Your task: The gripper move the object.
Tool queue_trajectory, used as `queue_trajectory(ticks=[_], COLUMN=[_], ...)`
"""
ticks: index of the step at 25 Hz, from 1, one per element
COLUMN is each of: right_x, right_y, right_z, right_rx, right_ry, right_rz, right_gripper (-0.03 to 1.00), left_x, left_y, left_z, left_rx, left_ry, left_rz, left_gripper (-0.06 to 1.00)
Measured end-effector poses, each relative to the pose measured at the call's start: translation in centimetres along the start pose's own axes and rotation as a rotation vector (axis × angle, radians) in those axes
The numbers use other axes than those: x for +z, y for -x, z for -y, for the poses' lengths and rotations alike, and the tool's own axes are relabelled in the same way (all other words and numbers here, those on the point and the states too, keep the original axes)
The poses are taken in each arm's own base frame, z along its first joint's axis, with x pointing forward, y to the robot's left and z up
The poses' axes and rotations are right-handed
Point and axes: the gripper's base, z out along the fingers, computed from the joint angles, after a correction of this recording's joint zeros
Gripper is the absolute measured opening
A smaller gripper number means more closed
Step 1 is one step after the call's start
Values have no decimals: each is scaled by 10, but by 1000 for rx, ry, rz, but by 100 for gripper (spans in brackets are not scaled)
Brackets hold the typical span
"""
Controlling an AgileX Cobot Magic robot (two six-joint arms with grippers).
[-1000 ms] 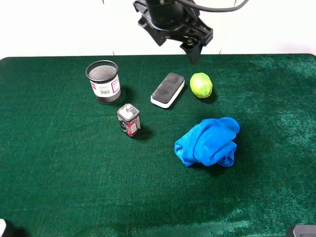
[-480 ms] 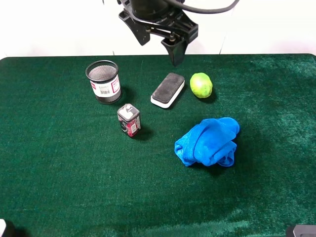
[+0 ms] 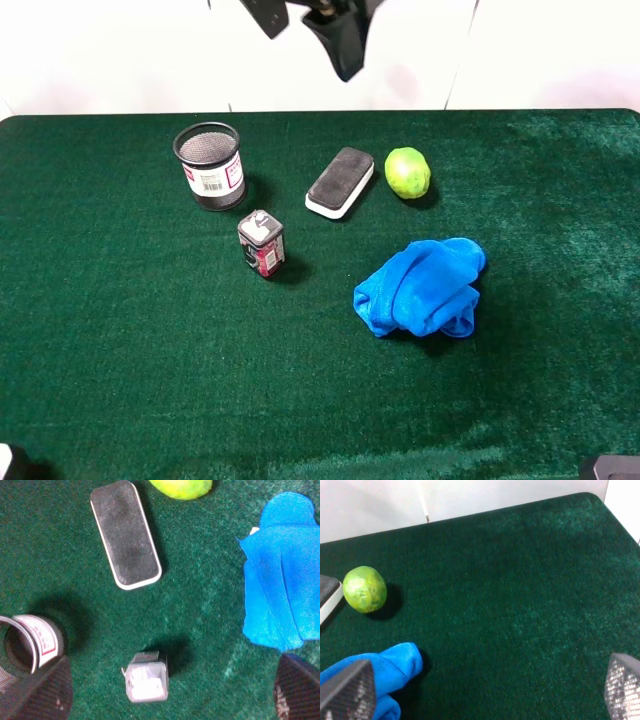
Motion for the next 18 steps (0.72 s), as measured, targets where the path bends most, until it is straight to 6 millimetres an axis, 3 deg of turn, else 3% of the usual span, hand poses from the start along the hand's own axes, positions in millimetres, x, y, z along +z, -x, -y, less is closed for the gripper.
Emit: queue_trajectory(ticks=[9, 14, 18], right_x=[0, 0, 0], right_y=[0, 0, 0], right_z=[0, 0, 0], right_rx=[0, 0, 0], right_ry=[0, 0, 0], right_rz=[1, 1, 1], right_gripper=[70, 70, 70], left_x=[-30, -47, -55], left_y=[-63, -102, -133], left_z=[-2, -3, -2], left_rx=[-23, -32, -46], left_ry=[29, 39, 39], left_rz=[-44, -45, -52], left_gripper=[82, 94, 98])
